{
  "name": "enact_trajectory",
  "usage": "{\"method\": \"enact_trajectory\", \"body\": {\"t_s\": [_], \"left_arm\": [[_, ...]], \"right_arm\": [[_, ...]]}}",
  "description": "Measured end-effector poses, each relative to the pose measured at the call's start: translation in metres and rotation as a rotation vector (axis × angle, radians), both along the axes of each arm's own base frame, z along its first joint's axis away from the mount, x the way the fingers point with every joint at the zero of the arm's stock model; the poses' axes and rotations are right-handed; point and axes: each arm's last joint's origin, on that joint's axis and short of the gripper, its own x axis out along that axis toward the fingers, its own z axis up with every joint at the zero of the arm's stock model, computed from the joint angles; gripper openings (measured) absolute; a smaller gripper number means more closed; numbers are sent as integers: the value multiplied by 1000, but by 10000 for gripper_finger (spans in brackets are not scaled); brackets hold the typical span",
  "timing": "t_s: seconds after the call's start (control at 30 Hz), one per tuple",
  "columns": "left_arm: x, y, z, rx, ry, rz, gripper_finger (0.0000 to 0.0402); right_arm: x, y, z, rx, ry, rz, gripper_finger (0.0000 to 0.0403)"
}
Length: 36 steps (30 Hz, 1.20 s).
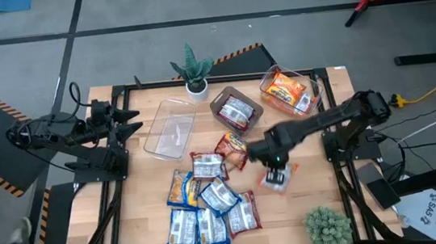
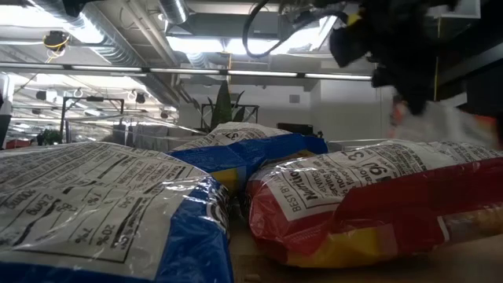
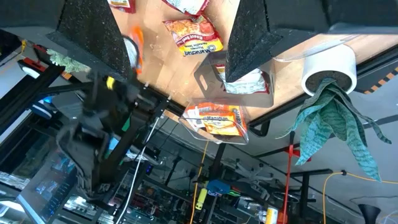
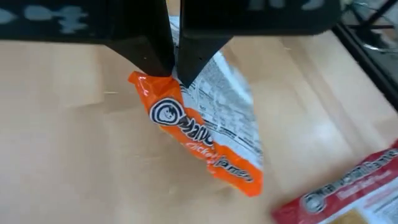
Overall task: Sort Maruchan noodles
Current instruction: Put the orange noodle pack into the right transparent bin
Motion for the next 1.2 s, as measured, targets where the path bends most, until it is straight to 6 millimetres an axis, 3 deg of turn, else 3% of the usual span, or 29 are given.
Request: {"method": "enact_trajectory", "body": {"t_s": [0.2, 0.5, 0.83, 1.03, 1.2], "left_arm": [[0, 0, 0, 7, 2, -1, 258], [0, 0, -2, 14, 19, 10, 258], [-1, 2, -2, 10, 23, 56, 258], [-2, 2, -4, -16, 30, 77, 258], [-2, 3, -4, -13, 28, 96, 258]], "right_arm": [[-5, -56, 42, -67, -42, 3, 0], [-62, -153, 97, -172, -67, -188, 0], [-121, -231, 108, -238, -24, -330, 0], [-150, -259, 105, -232, 2, -434, 0], [-153, -269, 98, -212, 24, -423, 0]]}}
